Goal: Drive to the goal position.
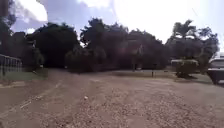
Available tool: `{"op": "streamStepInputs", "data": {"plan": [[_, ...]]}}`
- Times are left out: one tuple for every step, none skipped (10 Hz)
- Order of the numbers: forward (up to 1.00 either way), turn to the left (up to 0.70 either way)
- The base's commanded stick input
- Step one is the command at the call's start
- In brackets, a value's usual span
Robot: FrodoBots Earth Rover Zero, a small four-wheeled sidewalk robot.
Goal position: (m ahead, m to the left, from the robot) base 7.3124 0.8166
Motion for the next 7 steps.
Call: {"op": "streamStepInputs", "data": {"plan": [[0.7,0.06],[0.7,0.0],[0.7,0.0],[0.7,0.0],[0.7,0.0],[0.7,0.0],[0.7,0.0]]}}
